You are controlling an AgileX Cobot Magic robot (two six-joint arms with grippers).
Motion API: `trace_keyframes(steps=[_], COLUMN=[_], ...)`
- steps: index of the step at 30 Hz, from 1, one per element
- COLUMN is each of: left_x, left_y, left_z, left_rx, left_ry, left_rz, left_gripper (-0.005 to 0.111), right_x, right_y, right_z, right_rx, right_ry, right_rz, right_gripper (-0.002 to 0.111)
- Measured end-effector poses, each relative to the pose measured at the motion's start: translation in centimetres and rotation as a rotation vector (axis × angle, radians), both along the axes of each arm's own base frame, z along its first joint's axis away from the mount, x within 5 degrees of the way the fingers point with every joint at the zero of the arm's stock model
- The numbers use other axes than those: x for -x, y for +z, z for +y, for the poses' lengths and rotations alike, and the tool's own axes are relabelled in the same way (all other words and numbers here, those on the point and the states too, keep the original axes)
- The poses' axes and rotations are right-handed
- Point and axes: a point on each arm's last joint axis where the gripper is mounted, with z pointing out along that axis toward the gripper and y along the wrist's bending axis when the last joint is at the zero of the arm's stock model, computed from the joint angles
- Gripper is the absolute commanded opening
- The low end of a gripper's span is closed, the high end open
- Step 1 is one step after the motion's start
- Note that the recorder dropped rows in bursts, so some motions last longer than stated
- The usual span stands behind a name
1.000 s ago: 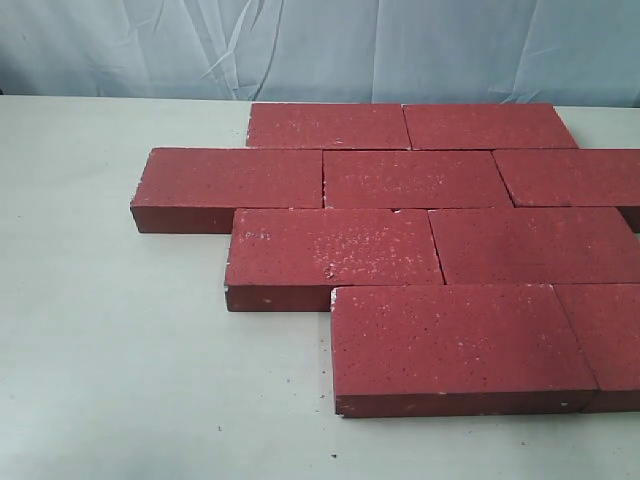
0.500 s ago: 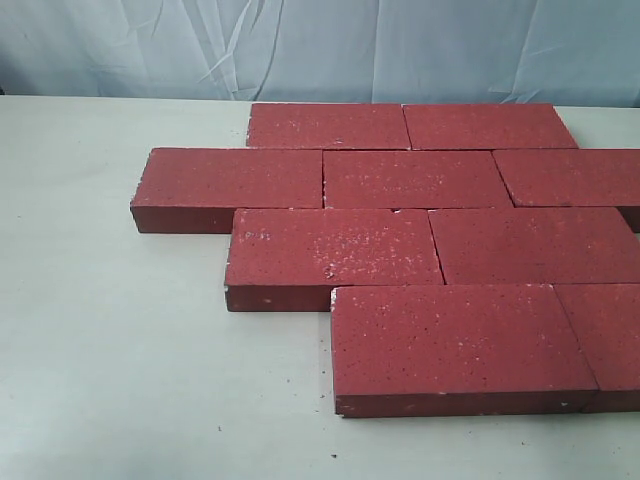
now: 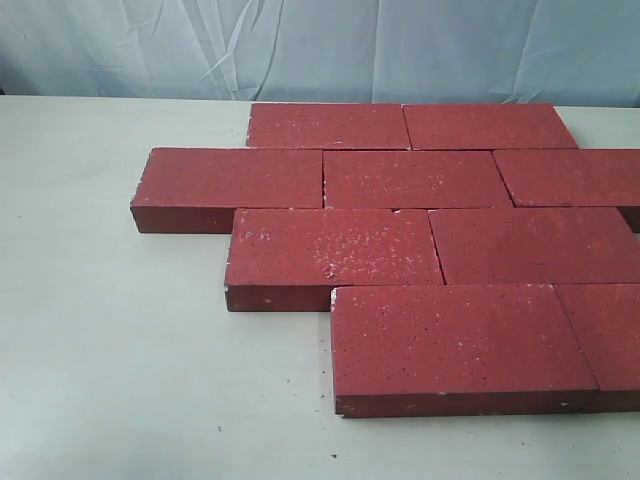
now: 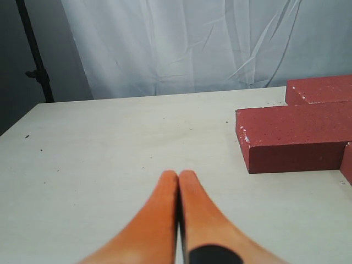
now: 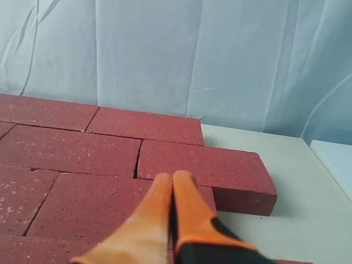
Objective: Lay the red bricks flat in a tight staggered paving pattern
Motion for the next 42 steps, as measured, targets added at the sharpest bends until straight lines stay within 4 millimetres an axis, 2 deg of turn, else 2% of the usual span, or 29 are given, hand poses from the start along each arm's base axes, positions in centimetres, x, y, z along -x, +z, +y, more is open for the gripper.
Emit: trace_keyframes(steps=[8,18,35,42], left_x=[0.0,0.0,0.0,0.0], left_y=[0.0,0.0,0.0,0.0], left_z=[0.0,0.0,0.0,0.0], left_rx=[0.0,0.0,0.0,0.0], left_ry=[0.0,0.0,0.0,0.0], left_rz=[0.0,0.0,0.0,0.0], left_gripper=[0.0,0.0,0.0,0.0], right_x=[0.0,0.2,0.0,-0.1], right_y=[0.0,-0.2,-5.8,-6.2], right_z=[0.0,-0.2,-0.2,-0.2], right_rx=[-0.016,-0.116,-0.116,-0.114], right_ry=[-0.003,-0.037,-0.044,-0.043], right_rz=[0.0,-0.008,0.06,0.055], right_gripper=[-0.001,-0.001,-0.001,-0.001])
